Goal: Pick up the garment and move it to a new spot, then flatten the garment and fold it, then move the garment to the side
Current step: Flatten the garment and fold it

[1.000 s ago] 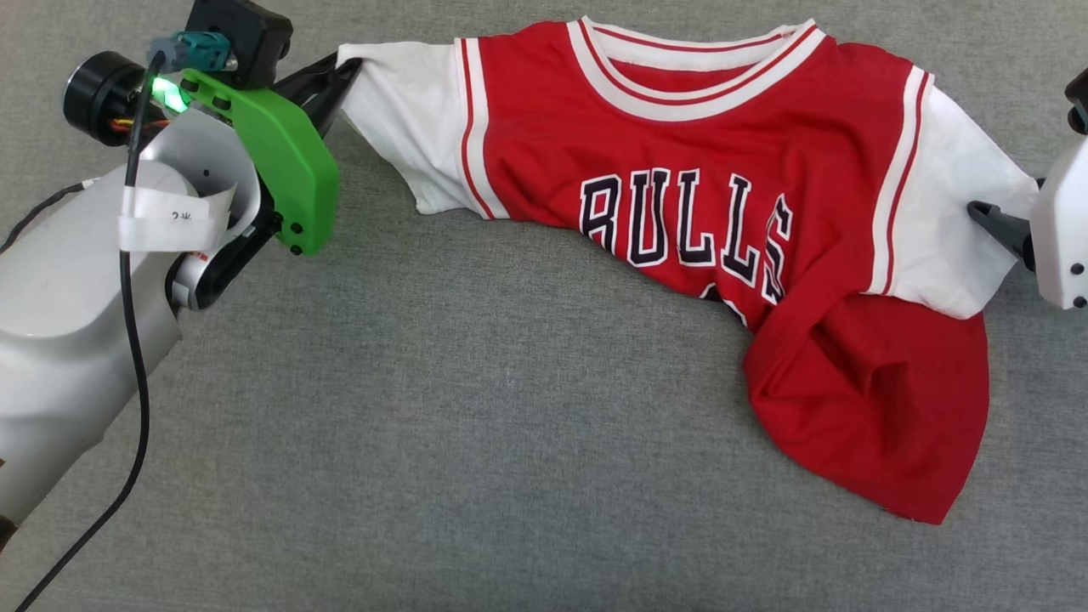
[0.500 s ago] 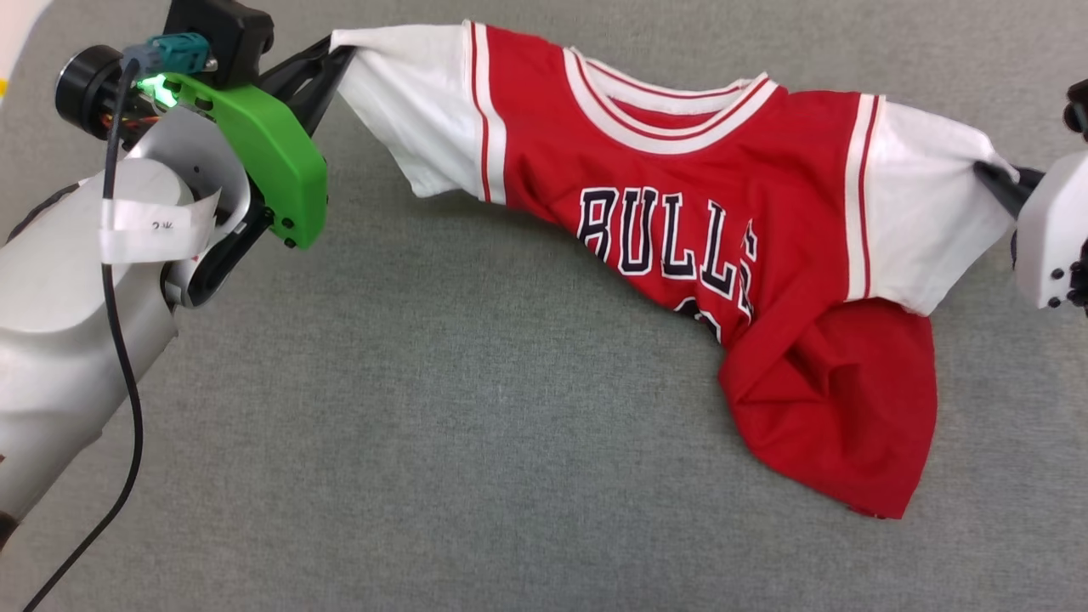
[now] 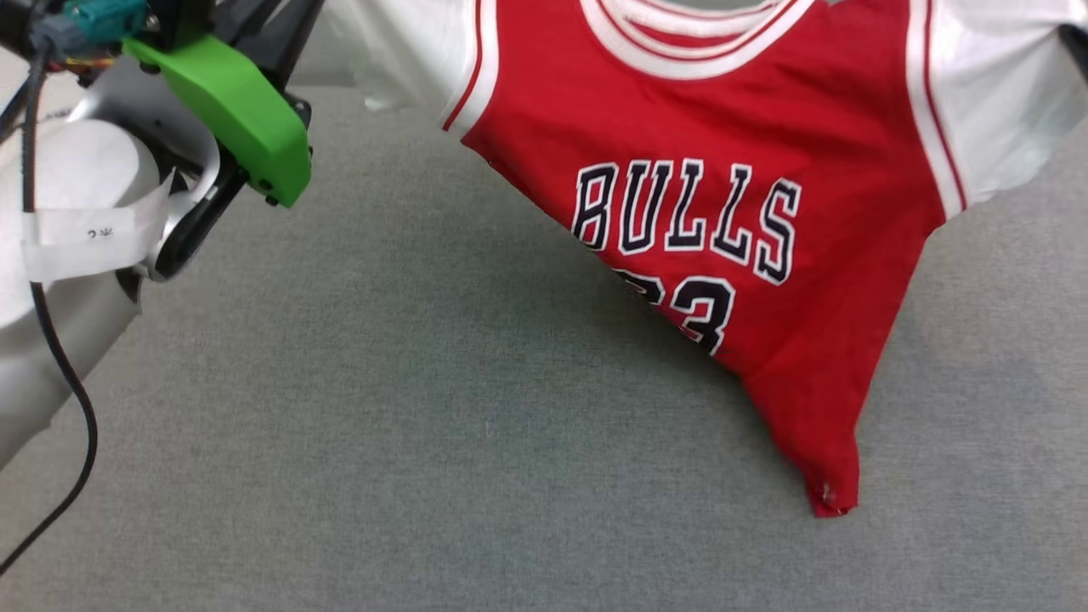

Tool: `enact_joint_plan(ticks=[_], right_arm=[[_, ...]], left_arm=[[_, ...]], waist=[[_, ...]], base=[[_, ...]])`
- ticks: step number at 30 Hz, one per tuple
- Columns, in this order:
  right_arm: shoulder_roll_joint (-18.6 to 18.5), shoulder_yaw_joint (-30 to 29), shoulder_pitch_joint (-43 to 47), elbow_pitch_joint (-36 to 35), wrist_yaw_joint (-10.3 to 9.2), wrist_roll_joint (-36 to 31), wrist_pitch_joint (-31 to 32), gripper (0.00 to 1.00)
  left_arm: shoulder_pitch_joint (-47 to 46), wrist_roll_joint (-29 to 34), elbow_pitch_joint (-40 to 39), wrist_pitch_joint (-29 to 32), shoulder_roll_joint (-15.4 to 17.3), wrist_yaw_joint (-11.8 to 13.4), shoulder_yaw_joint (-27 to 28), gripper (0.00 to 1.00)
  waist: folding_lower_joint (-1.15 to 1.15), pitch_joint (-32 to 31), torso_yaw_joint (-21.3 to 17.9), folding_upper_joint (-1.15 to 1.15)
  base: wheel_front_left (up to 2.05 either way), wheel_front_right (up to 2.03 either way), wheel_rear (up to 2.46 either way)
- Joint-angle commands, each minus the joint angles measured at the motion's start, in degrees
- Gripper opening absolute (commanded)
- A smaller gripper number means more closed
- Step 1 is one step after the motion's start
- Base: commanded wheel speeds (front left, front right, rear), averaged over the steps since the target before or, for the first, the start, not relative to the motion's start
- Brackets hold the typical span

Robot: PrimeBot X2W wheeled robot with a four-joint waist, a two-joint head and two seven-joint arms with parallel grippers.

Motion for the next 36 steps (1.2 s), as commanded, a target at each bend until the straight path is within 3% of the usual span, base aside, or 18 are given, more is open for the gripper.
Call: enact_joint_plan(ticks=[1,10,18,36], right_arm=[[0.0,-1.28,-0.3,-0.98,-0.03,-0.46,-0.39,0.0],[2.25,-8.41,-3.33,-5.52,-0.03,-3.6,0.08,0.0],[4.24,-10.85,-10.64,-5.17,-0.03,-6.34,0.51,0.0],[9.11,-3.8,-41.76,12.99,-0.03,-15.51,-3.32,0.0]], left_arm=[[-1.6,0.92,-1.13,-0.02,0.44,0.66,0.59,0.0],[-8.6,2.13,-5.68,0.55,-0.59,2.09,3.43,0.0],[-14.77,1.59,-3.87,1.77,-3.42,1.22,5.17,0.0],[-33.73,3.74,15.72,-0.86,-10.59,-3.14,8.93,0.0]], waist=[[0.0,-2.22,-1.16,-0.01],[0.0,-4.05,-1.71,-0.01],[0.0,-0.99,-2.22,-0.01],[0.0,17.46,-3.67,-0.01]], base=[[0.0,0.0,0.0],[0.0,0.0,0.0],[0.0,0.0,0.0],[0.0,0.0,0.0]])
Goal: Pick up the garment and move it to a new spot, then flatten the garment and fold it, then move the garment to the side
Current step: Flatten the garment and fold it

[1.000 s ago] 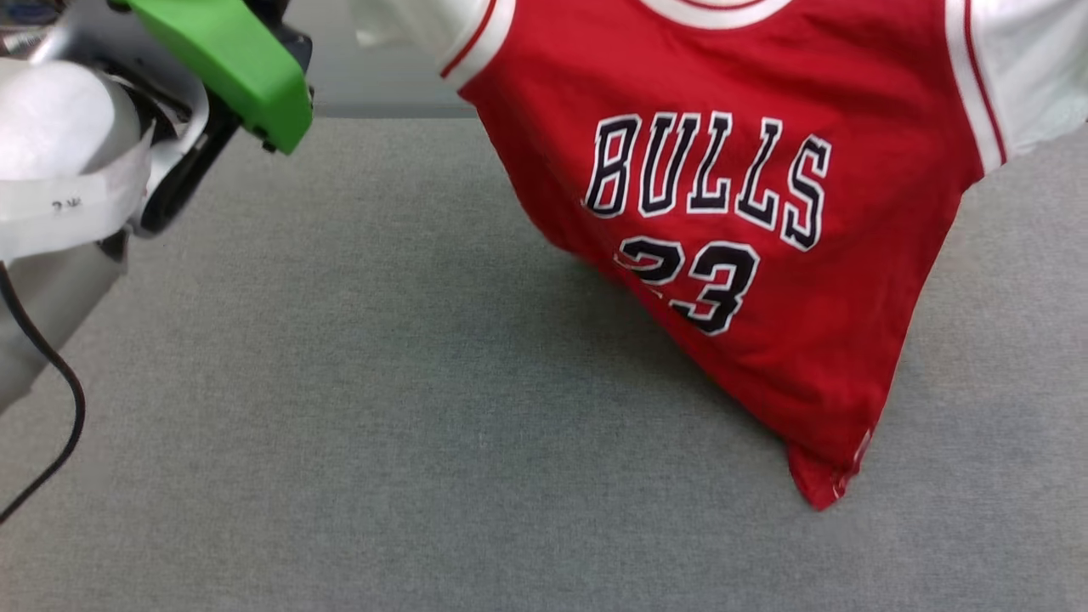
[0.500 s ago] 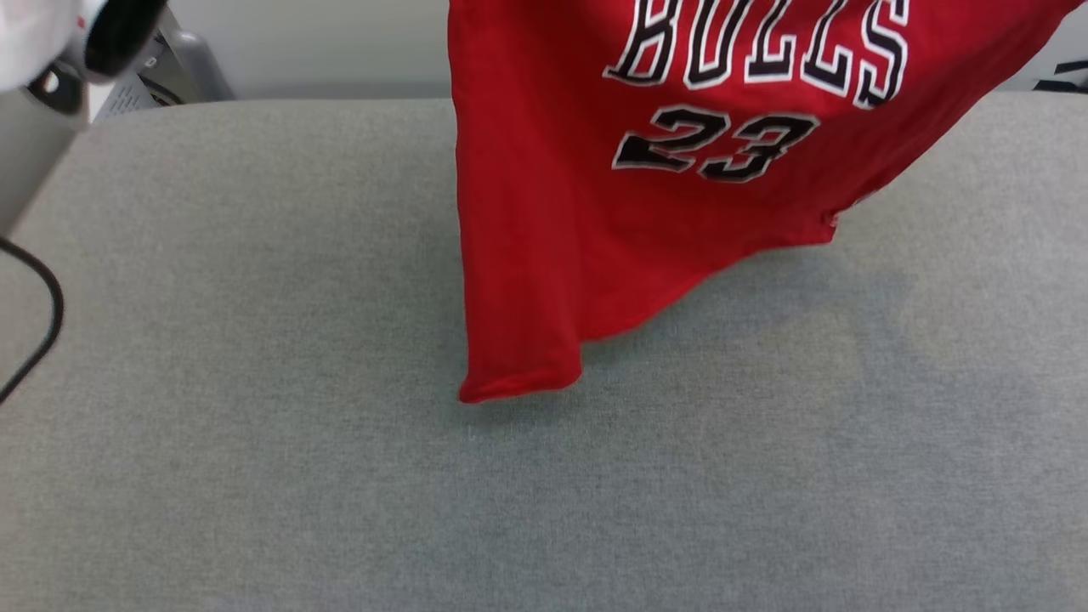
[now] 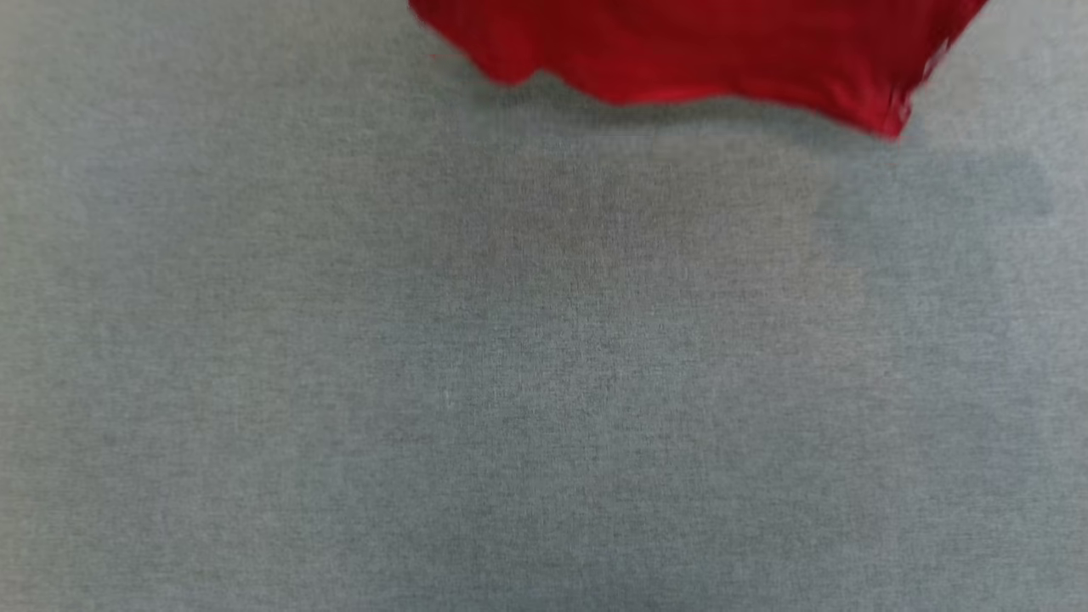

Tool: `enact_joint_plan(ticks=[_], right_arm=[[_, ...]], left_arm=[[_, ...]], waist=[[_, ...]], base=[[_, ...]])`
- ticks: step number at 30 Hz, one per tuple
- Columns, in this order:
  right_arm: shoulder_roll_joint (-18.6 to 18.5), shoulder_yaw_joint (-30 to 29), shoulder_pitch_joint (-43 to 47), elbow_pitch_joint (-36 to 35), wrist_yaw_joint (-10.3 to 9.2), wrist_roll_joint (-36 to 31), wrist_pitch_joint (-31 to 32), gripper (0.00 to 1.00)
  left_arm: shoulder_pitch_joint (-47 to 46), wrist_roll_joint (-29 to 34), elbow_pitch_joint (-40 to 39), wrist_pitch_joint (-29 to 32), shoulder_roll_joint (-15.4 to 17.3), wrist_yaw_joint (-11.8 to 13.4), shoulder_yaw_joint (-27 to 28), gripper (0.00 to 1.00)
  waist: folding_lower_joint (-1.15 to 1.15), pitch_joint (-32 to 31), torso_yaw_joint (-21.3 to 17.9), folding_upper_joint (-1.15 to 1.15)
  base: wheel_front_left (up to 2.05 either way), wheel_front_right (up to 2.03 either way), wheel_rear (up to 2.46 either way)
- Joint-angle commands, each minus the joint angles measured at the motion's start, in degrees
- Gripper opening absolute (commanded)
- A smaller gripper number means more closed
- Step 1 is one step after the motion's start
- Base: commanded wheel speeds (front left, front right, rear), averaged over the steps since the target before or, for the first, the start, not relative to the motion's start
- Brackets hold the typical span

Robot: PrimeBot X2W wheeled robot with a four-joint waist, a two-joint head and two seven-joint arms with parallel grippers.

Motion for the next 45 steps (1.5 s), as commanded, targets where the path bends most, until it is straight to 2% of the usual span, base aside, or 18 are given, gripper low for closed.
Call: enact_joint_plan(ticks=[1,7,12,17,23,31,39,45], right_arm=[[0.68,-0.03,-2.41,1.67,-0.03,-0.84,-1.34,0.0],[3.13,0.03,-9.93,9.59,-0.03,-3.61,-6.45,0.0],[4.89,1.22,-12.7,14.72,-0.03,-4.49,-9.82,0.0],[6.52,2.92,-10.84,18.51,-0.03,-3.11,-12.95,0.0],[7.57,6.74,-4.32,20.44,-0.03,-0.37,-16.5,0.0],[6.28,13.67,9.92,17.38,-0.03,6.58,-19.22,0.0],[3.07,19.63,27.39,11.75,-0.03,13.95,-20.5,0.0],[1.0,20.59,40.8,7.48,-0.03,17.65,-21.14,0.0]], left_arm=[[-2.07,0.78,1.51,-0.59,-0.69,-0.5,0.2,0.0],[-7.01,1.99,8.37,-3.42,-3.09,-1.62,0.65,0.0],[-8.07,2.71,12.63,-6.56,-4.61,-2.44,0.84,0.0],[-5.02,2.9,15.59,-8.44,-5.75,-3.39,0.86,0.0],[2.13,2.45,16.43,-9.11,-5.92,-4.57,1.83,0.0],[20.41,2.73,9.33,-9.17,-3.6,-4.73,7.08,0.0],[44.9,2.9,0.21,-9.17,-2.03,-3.03,11.19,0.0],[61.36,1.7,-5.24,-9.18,-1.29,-1.56,13.97,0.0]], waist=[[0.0,5.94,-0.64,0.0],[0.0,9.73,-0.99,0.0],[0.0,11.35,-1.28,0.0],[0.0,11.15,-1.28,0.0],[0.0,8.43,-0.85,0.0],[0.0,1.99,-0.29,0.0],[0.0,-5.5,-0.15,0.0],[0.0,-10.36,-0.07,0.0]], base=[[0.0,0.0,0.0],[0.0,0.0,0.0],[0.0,0.0,0.0],[0.0,0.0,0.0],[0.0,0.0,0.0],[0.0,0.0,0.0],[0.0,0.0,0.0],[0.0,0.0,0.0]])
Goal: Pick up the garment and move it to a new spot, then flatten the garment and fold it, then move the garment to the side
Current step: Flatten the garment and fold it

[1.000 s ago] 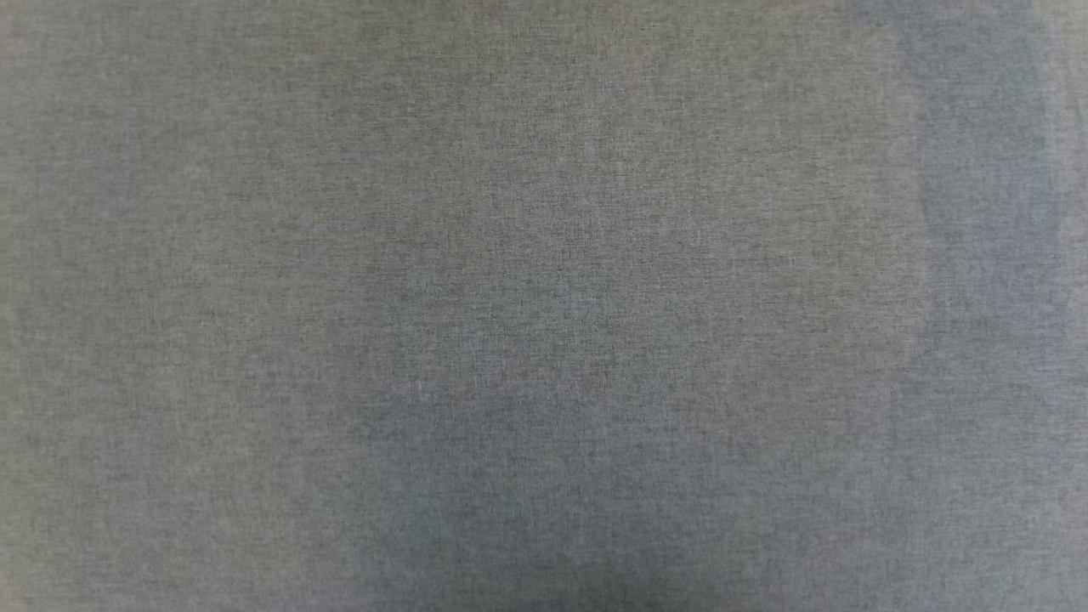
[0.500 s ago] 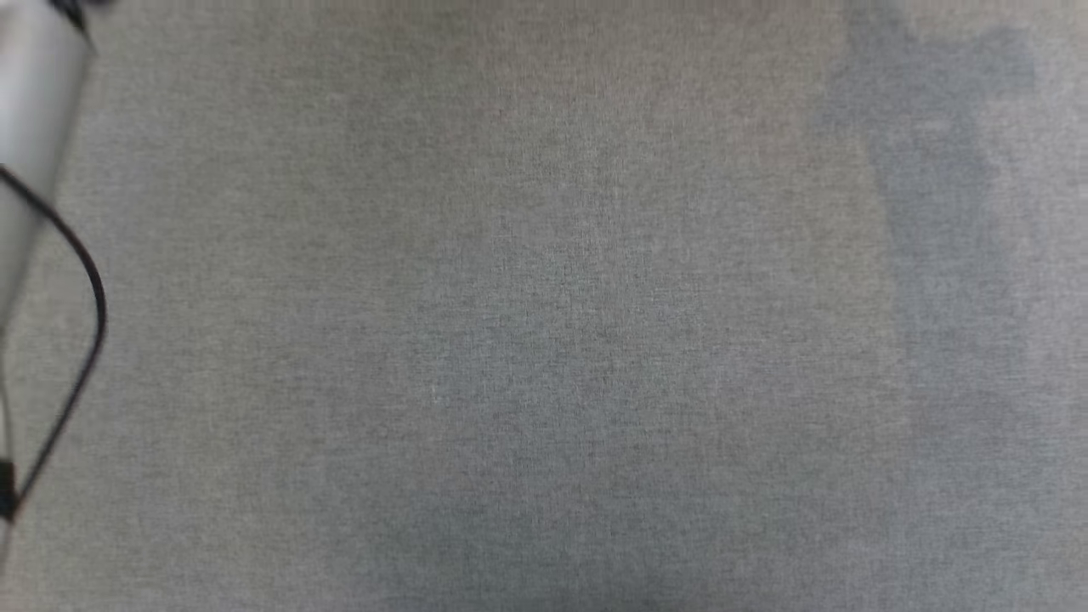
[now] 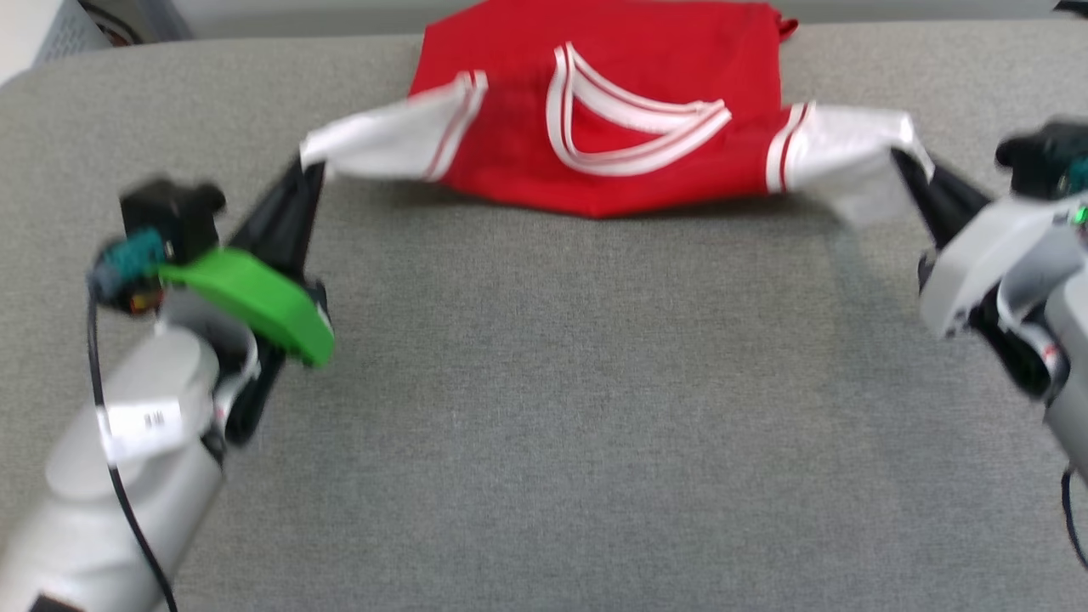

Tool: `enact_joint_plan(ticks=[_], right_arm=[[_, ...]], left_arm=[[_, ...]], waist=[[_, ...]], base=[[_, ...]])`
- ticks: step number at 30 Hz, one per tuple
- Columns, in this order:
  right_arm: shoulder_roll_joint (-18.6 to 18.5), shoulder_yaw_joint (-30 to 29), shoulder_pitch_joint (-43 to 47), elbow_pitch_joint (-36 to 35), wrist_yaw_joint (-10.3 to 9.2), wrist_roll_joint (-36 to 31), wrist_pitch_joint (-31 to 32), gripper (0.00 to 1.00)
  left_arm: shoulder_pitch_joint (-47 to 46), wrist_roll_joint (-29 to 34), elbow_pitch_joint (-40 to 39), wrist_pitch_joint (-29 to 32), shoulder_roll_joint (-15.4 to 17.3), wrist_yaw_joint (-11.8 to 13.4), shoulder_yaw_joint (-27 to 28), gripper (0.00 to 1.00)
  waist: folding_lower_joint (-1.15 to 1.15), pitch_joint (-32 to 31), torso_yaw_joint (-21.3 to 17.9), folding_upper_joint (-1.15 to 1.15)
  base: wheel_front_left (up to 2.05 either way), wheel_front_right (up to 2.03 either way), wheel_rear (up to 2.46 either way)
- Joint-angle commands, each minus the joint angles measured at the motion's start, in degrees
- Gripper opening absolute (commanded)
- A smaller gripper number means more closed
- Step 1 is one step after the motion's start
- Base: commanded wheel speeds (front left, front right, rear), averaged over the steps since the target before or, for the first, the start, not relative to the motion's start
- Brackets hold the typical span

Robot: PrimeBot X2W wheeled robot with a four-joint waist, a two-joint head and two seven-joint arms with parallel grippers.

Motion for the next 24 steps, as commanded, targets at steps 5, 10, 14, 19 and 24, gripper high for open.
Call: enact_joint_plan(ticks=[5,10,14,19,24], right_arm=[[-0.85,-0.34,12.59,-3.72,-0.03,2.09,-0.35,0.0],[-1.12,-3.5,25.45,-5.44,-0.03,2.95,-0.59,0.0],[-0.7,-7.18,32.4,-5.78,-0.03,2.56,-1.01,0.0],[0.13,-12.4,41.1,-7.11,-0.03,2.26,-0.64,0.0],[0.81,-16.54,48.14,-8.84,-0.03,0.9,0.24,0.0]], left_arm=[[12.93,-1.78,-2.95,-0.33,0.4,2.13,2.33,0.0],[24.97,-2.78,-3.88,-0.33,-0.81,3.69,4.62,0.0],[30.99,-2.18,-3.76,-0.33,-1.77,4.77,6.52,0.0],[38.55,-1.94,-4.45,-0.33,-2.83,5.73,9.93,0.0],[44.72,-1.87,-5.34,-0.33,-4.01,6.46,12.65,0.0]], waist=[[0.01,-7.55,-0.14,0.0],[0.01,-11.5,-0.48,0.0],[0.01,-13.66,-0.67,0.0],[0.01,-15.44,-0.74,0.0],[0.01,-16.18,-0.58,0.0]], base=[[0.0,0.0,0.0],[0.0,0.0,0.0],[0.0,0.0,0.0],[0.0,0.0,0.0],[0.0,0.0,0.0]])
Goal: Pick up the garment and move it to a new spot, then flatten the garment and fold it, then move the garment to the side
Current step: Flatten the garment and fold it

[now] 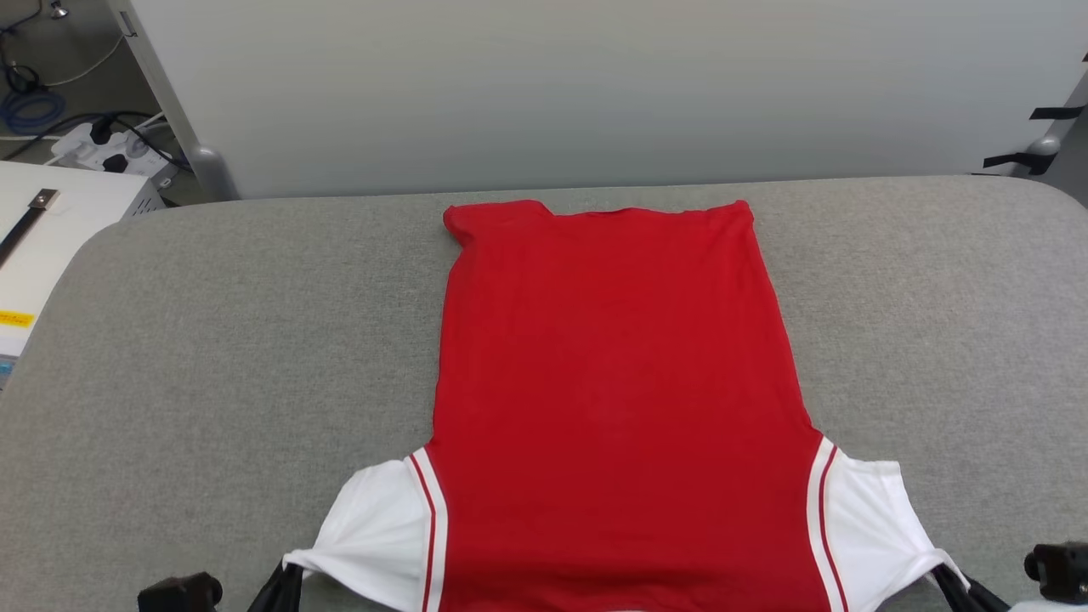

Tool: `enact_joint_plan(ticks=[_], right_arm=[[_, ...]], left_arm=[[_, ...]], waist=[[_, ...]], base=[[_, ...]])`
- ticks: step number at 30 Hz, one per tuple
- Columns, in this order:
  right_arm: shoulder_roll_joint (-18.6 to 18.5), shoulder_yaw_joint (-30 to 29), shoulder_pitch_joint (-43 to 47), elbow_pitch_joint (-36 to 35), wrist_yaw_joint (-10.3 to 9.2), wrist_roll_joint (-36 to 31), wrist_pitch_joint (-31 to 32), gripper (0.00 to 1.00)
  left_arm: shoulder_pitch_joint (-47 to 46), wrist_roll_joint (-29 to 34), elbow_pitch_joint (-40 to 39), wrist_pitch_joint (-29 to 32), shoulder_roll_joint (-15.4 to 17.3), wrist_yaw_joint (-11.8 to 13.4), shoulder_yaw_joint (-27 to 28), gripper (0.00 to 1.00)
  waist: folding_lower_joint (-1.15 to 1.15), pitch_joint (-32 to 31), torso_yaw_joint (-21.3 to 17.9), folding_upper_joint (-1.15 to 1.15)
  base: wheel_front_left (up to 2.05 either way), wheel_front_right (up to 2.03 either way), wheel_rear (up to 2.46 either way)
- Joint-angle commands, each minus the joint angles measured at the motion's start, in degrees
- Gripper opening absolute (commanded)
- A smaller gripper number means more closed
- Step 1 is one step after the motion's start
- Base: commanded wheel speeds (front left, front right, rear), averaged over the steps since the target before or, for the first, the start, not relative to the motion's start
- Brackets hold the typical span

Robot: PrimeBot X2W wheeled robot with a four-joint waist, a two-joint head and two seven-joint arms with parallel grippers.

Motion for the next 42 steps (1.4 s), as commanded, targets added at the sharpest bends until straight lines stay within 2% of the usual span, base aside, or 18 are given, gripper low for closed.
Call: enact_joint_plan(ticks=[1,11,12,13,14,21,29,35,39,42], right_arm=[[0.14,-1.23,2.06,-0.6,-0.05,-0.72,0.54,0.0],[3.03,-8.65,9.25,-5.07,-0.05,-3.94,3.89,0.0],[3.42,-9.6,9.31,-5.45,-0.05,-4.32,3.92,0.07],[3.77,-10.61,9.33,-5.99,-0.05,-4.99,4.13,0.42],[3.96,-11.33,9.26,-6.52,-0.05,-5.68,4.23,1.0],[5.51,-19.1,6.85,-14.57,-0.05,-9.86,4.51,1.0],[2.71,-26.8,-3.65,-26.61,-0.05,-13.01,10.38,1.0],[0.16,-27.41,-17.69,-31.08,-0.05,-13.19,20.69,1.0],[-3.26,-23.94,-28.03,-29.06,-0.05,-12.78,30.04,1.0],[-5.29,-20.99,-35.84,-24.97,-0.05,-11.6,37.51,1.0]], left_arm=[[1.96,0.57,-0.22,-0.33,-0.13,0.55,1.1,0.0],[5.54,2.35,-1.19,-0.34,-2.2,-0.03,2.84,0.0],[5.3,2.71,-1.32,-0.34,-2.29,-0.15,2.82,0.0],[5.0,3.08,-1.42,-0.34,-2.39,-0.31,2.71,0.0],[4.72,3.37,-1.53,-0.34,-2.46,-0.4,2.64,0.0],[2.39,5.69,-2.99,-0.34,-3.28,-0.82,2.36,0.0],[-0.46,9.03,-6.5,-0.34,-4.35,-0.7,3.3,0.0],[-4.56,11.7,-9.57,-0.34,-6.08,-1.2,3.46,0.0],[-6.86,12.66,-11.16,-0.34,-8.32,-1.92,4.01,0.0],[-8.65,13.76,-11.92,-0.34,-9.98,-2.87,4.57,0.0]], waist=[[0.01,-0.27,0.15,0.0],[0.01,-0.44,1.38,0.0],[0.01,-0.39,1.47,0.0],[0.01,-0.32,1.53,0.0],[0.01,-0.23,1.58,0.0],[0.01,1.08,2.07,0.0],[0.01,5.9,4.6,0.0],[0.01,13.14,8.64,0.0],[0.01,17.9,11.49,0.0],[0.01,21.17,13.55,0.0]], base=[[0.0,0.0,0.0],[0.0,0.0,0.0],[0.0,0.0,0.0],[0.0,0.0,0.0],[0.0,0.0,0.0],[0.0,0.0,0.0],[0.0,0.0,0.0],[0.0,0.0,0.0],[0.0,0.0,0.0],[0.0,0.0,0.0]])
